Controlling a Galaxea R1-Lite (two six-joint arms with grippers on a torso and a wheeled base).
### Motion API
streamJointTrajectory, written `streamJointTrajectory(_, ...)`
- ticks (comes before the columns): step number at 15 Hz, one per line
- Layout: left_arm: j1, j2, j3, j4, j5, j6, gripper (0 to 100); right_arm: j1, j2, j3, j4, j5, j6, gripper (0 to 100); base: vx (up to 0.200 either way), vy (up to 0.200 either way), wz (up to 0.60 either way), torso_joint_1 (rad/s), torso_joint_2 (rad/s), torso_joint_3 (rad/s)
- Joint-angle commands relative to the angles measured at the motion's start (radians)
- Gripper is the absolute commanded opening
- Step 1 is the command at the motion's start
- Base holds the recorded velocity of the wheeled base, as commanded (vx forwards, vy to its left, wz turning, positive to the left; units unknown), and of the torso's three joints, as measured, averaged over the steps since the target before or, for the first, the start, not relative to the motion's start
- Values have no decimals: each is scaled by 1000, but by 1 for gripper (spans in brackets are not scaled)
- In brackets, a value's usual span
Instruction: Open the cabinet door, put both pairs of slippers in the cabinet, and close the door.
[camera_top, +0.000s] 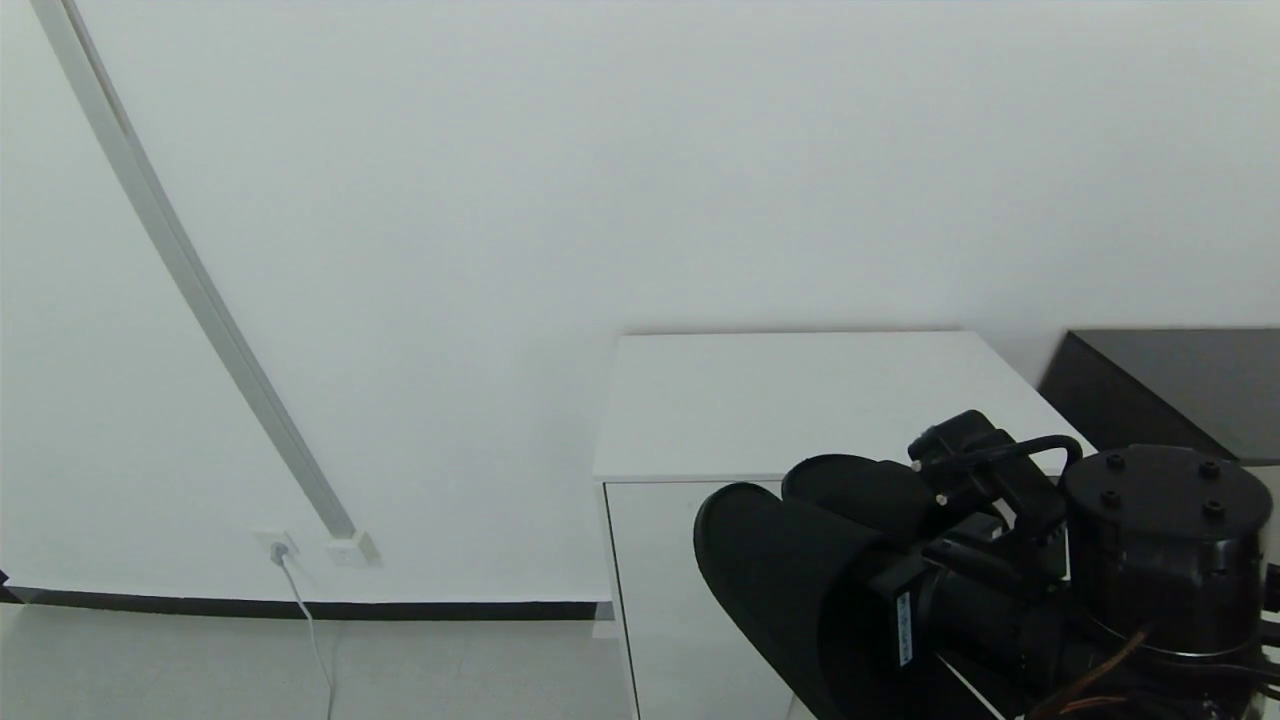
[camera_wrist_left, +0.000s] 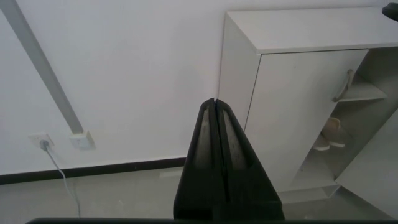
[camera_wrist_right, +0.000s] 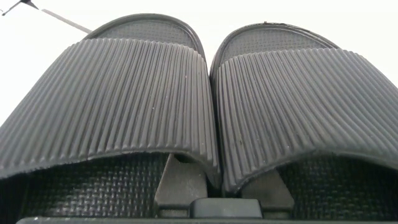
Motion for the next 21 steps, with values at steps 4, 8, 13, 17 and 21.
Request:
streamJointTrajectory(4,0,0,0,1,0,0,0,0,6,-2,0,-1,0,0,0,-100,0,1,2,-1)
streamJointTrajectory(8,0,0,0,-1,0,0,0,-4,9,3,1,-1,0,0,0,-200,0,5,2,4)
streamJointTrajectory(13,0,0,0,-1,0,0,0,-12,15,9,0,-2,0,0,0,-200,0,2,2,5)
streamJointTrajectory(17,0,0,0,1,0,0,0,-27,17,9,-2,1,0,0,0,-200,0,4,7,2)
streamJointTrajectory(21,0,0,0,1,0,1,0,-29,11,11,-2,7,3,0,0,-200,0,1,2,5)
